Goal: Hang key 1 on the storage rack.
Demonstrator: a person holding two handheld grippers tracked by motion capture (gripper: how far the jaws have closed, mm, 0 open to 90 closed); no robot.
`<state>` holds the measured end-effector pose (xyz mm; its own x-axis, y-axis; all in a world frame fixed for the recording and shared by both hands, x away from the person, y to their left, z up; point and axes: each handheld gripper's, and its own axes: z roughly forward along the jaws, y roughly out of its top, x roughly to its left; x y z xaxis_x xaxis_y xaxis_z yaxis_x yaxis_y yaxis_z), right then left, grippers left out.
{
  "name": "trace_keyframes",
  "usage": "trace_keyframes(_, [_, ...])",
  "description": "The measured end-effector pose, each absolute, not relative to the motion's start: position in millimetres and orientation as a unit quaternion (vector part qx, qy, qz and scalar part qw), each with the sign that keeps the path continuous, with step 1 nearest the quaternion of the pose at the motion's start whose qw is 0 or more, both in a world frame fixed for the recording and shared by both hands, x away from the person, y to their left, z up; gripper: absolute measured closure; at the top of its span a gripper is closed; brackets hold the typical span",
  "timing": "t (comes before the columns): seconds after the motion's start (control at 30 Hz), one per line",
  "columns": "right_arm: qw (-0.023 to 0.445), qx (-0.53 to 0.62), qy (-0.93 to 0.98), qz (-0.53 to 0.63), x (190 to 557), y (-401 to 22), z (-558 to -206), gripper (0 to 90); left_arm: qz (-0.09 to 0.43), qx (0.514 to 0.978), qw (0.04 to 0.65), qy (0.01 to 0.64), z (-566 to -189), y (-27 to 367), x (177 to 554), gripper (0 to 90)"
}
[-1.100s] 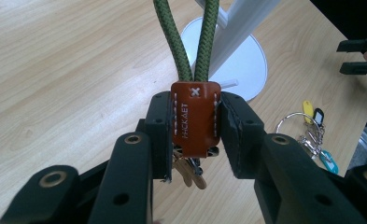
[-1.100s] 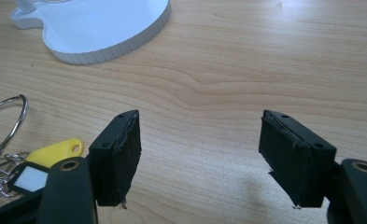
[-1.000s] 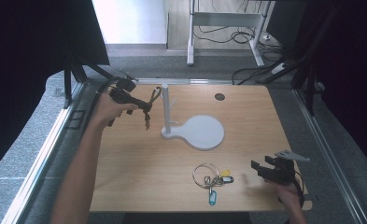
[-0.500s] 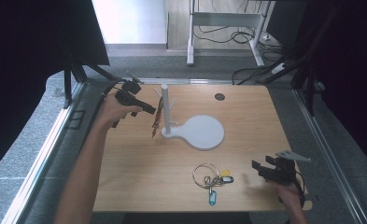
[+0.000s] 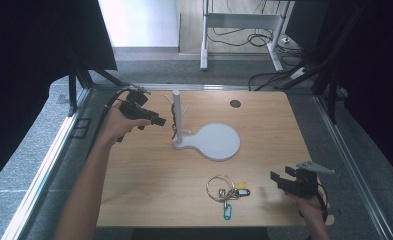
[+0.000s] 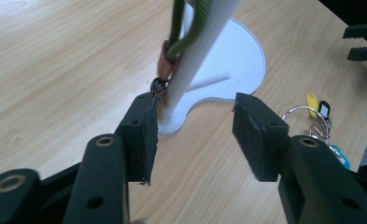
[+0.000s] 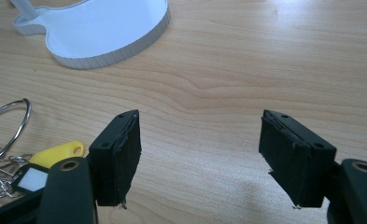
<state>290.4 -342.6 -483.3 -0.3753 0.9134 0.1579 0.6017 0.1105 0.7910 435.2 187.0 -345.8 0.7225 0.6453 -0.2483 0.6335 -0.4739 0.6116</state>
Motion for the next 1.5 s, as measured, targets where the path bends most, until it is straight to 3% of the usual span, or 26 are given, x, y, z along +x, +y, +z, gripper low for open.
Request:
trace_keyframes(0.4, [0.194, 0.491, 0.736, 0.423, 287.1, -331.3, -476.4, 31.0, 0.058, 0.865, 0.358, 0.346, -348.6, 191.8, 391.0, 41.5])
trace_keyframes(0.8, [0.190, 0.451, 0.762, 0.424, 292.3, -317.4, -467.7, 32.8, 0.096, 0.874, 0.327, 0.346, -382.6, 188.8, 349.4, 40.3])
trace_keyframes(1.07, [0.181, 0.425, 0.791, 0.402, 298.4, -304.2, -466.9, 34.6, 0.089, 0.873, 0.324, 0.352, -412.1, 193.6, 325.9, 39.6])
trace_keyframes(1.23, [0.168, 0.396, 0.826, 0.365, 313.6, -290.6, -448.9, 37.4, 0.086, 0.869, 0.324, 0.364, -436.6, 201.2, 323.2, 40.0])
trace_keyframes(1.5, [0.149, 0.361, 0.863, 0.321, 331.8, -267.1, -427.8, 38.5, 0.080, 0.868, 0.324, 0.367, -440.7, 209.5, 321.0, 39.6])
